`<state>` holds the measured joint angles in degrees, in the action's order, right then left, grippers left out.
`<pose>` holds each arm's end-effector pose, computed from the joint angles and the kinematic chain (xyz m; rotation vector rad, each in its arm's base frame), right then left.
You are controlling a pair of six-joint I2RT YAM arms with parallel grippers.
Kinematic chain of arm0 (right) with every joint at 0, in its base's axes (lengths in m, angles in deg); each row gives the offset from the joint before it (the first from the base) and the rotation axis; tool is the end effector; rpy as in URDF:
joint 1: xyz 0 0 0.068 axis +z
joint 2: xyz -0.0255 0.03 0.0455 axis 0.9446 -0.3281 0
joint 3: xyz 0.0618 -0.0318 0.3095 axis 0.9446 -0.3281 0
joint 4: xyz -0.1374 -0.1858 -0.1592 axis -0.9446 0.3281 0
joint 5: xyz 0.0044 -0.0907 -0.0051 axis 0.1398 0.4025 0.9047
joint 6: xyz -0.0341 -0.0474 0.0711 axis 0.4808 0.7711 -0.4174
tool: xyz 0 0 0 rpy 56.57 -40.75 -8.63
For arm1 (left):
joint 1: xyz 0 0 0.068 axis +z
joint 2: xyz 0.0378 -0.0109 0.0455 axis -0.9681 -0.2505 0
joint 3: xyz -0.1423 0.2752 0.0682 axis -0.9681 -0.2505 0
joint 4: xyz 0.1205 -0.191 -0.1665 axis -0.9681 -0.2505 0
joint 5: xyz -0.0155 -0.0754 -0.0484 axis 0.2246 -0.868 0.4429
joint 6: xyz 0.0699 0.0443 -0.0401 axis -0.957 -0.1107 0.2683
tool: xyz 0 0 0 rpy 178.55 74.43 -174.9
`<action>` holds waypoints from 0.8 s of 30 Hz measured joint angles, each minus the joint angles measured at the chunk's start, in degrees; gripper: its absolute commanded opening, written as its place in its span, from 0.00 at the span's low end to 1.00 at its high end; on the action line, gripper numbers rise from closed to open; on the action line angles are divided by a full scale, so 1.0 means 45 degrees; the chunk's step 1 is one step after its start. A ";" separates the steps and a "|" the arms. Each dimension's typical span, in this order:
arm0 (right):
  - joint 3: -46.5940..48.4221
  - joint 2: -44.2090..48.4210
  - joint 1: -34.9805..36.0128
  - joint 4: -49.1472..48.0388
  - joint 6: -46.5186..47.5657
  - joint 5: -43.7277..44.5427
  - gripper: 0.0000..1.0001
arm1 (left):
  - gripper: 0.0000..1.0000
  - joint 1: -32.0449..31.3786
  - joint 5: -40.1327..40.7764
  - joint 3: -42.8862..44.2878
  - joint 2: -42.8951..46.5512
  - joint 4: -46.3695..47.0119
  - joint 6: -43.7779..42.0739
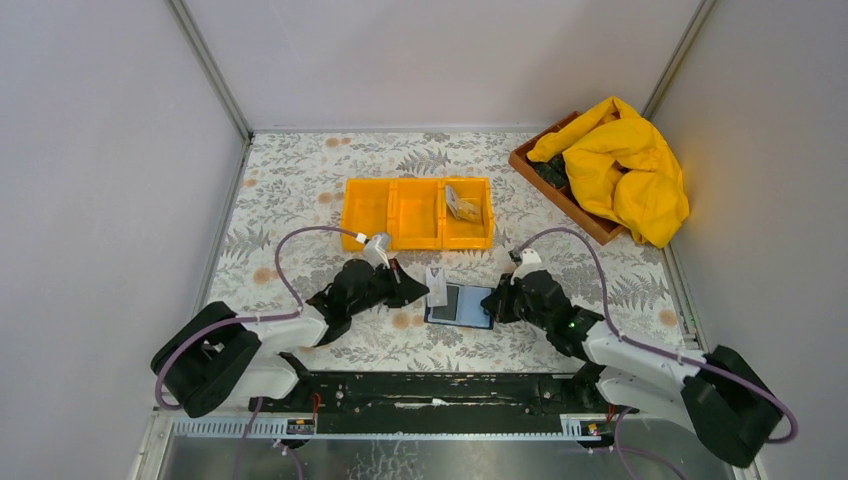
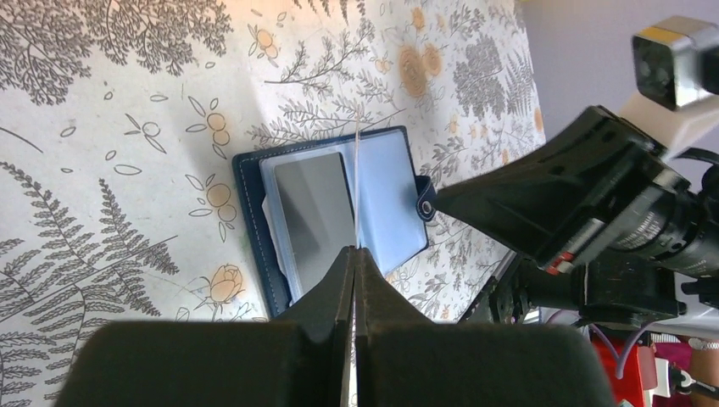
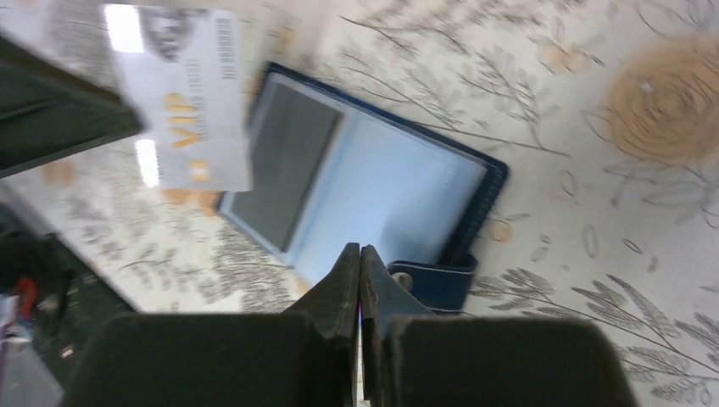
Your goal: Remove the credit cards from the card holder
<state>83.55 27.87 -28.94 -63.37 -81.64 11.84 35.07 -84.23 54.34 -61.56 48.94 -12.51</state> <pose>0.1717 0.1538 0.1560 -0.1844 2.1902 0.7538 0.1964 -0.1892 0.1614 -0.0269 2.1585 -1.1835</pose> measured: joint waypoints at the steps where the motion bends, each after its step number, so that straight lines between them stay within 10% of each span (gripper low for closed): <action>1: -0.0189 0.0563 -0.0010 -0.0136 0.0034 -0.0151 0.01 | 0.00 0.0024 -0.0034 0.0000 0.0097 -0.0015 0.0000; 9: -0.0719 0.3842 -0.0063 -0.1423 0.0282 -0.2346 0.65 | 0.00 0.0214 -0.1049 0.0000 0.0709 0.0019 0.0024; 24: -0.0719 0.2924 -0.0068 -0.3492 0.0141 -0.4430 0.66 | 0.00 0.0243 -0.4197 -0.0073 0.0617 0.2939 0.0699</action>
<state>80.32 41.02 -29.24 -79.08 -81.00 -8.10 36.16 -103.11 54.01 -58.78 62.16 -9.37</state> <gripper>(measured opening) 0.678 0.010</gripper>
